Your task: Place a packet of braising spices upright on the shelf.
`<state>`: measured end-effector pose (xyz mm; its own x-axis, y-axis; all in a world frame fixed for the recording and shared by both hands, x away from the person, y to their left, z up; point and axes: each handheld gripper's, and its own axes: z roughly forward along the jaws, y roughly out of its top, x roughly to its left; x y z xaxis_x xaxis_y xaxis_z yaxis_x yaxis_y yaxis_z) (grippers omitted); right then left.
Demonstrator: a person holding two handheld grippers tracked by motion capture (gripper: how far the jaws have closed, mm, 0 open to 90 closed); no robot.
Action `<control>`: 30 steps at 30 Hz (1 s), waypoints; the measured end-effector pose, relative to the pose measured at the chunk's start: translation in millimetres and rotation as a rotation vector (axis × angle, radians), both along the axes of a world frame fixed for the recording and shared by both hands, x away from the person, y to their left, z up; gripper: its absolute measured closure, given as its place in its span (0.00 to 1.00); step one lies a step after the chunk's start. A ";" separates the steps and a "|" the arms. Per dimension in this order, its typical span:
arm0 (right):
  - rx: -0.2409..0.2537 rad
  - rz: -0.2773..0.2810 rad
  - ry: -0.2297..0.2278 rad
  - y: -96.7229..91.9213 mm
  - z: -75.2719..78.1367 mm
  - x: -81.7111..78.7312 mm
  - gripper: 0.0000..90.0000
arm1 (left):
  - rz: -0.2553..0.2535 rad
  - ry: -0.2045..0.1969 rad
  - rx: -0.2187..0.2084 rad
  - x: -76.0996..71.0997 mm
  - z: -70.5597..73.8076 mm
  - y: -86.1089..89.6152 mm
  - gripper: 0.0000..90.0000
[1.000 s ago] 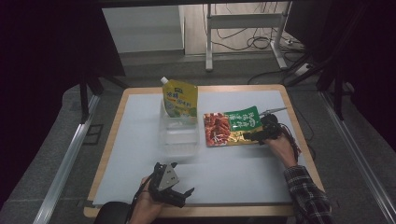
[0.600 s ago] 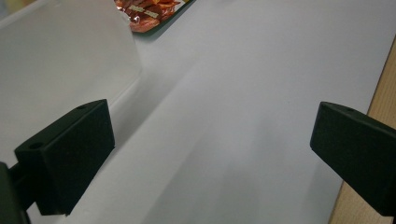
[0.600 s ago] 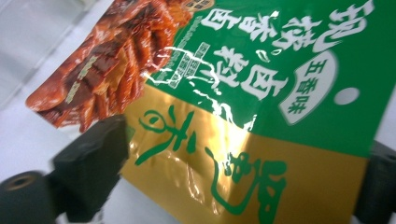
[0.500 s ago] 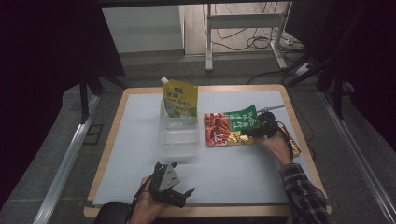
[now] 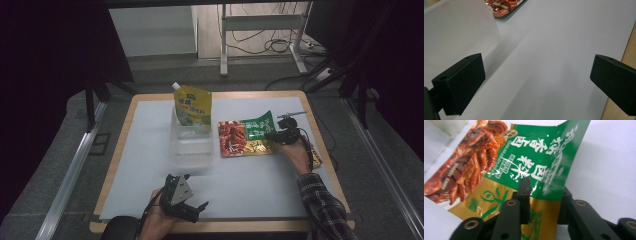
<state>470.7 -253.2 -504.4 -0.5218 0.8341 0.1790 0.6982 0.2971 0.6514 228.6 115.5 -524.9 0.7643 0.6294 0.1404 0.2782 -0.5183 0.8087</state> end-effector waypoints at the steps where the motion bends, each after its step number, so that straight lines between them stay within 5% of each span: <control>1: -0.004 -0.001 -0.011 0.7 -0.1 -0.4 0.86 | 0.000 -0.001 0.002 0.0 -0.1 -0.1 0.00; 5: -0.032 0.006 -0.017 2.4 1.5 -1.7 0.97 | -0.002 -0.003 0.017 -0.1 0.1 -0.1 0.00; 12: -0.057 0.024 -0.047 6.8 10.8 -5.3 0.99 | 0.006 -0.008 0.005 -0.1 0.4 0.7 0.00; 24: 0.057 0.069 -0.097 1.8 34.7 -7.3 0.99 | 0.005 -0.010 0.017 0.2 0.3 0.6 0.00; 30: 0.071 0.088 -0.123 7.7 51.1 -7.5 0.99 | 0.007 -0.012 0.018 0.1 0.4 0.7 0.00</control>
<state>463.1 -245.5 -453.3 -0.6135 0.7720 0.1660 0.5856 0.3038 0.7515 228.7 116.2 -524.5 0.7583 0.6318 0.1609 0.2722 -0.5311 0.8024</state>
